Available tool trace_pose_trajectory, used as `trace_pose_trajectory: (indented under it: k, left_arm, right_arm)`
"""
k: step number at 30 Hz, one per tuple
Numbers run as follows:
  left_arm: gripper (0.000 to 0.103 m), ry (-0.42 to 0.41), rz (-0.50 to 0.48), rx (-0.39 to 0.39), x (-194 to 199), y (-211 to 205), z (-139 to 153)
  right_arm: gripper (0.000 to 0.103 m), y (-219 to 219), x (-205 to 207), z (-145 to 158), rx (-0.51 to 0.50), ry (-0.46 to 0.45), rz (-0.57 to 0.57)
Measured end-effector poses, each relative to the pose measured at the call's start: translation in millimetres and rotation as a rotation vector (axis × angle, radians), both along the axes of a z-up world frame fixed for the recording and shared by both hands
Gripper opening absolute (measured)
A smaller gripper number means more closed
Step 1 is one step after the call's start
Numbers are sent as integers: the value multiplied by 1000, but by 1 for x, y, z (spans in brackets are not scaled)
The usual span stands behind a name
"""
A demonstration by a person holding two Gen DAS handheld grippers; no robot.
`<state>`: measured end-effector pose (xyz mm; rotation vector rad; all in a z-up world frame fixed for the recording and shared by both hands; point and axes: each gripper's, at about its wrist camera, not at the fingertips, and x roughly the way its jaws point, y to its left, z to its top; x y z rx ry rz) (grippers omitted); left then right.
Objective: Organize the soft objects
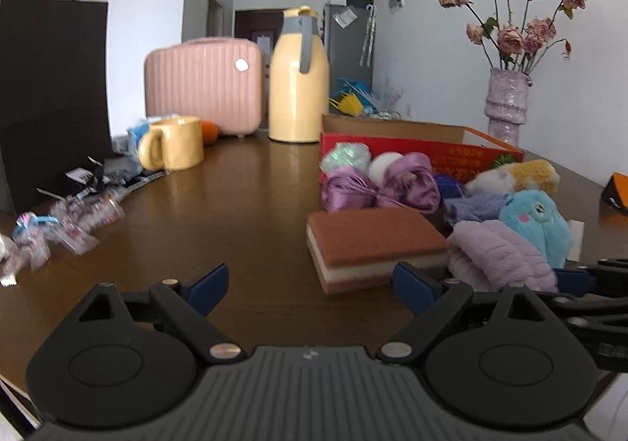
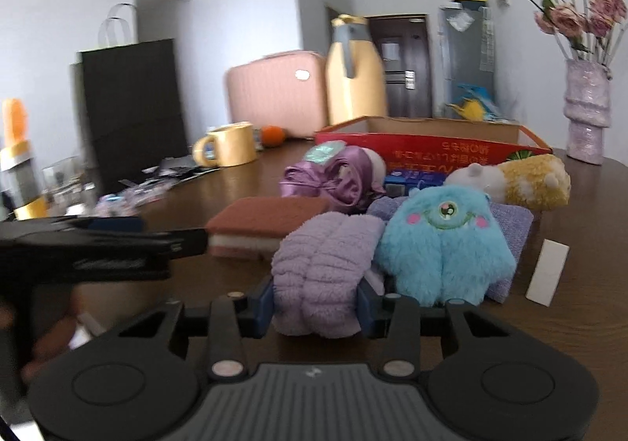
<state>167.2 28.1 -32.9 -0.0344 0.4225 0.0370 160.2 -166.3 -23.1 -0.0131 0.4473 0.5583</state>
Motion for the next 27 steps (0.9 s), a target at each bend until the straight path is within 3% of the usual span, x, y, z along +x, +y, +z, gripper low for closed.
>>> trace_pose_trajectory:
  k: [3,6,9,13,18,22,26,27]
  left_arm:
    - [93,-5,-52,-26,-5,-8,3]
    - [93,-46,-129,-26,-9,-27,10]
    - [92,-47,-218,-44,-5,-47,14]
    - [80,41,-325,-140,10,-64,17]
    - [71,119,-308,-207,19,-66,11]
    - [53,190,-332,-273,30,-63,5]
    - [50,252,-352,-327,36,-62,3]
    - [39,248,-360,-330,34,-63,2]
  right_arm:
    - [48,-26,-15,1,-5,24,23]
    - [61,-56,-23,1,3,15,-139]
    - [61,-76,-24,2,44,9,-259]
    - [61,-86,-27,6,143,4,-252]
    - [61,-100,-14,10,317,62,-223]
    - [48,-89,7,-4,278,137,-255]
    - [41,-83,8,-12,274,169,-244]
    - [35,-82,7,-12,274,167,-243]
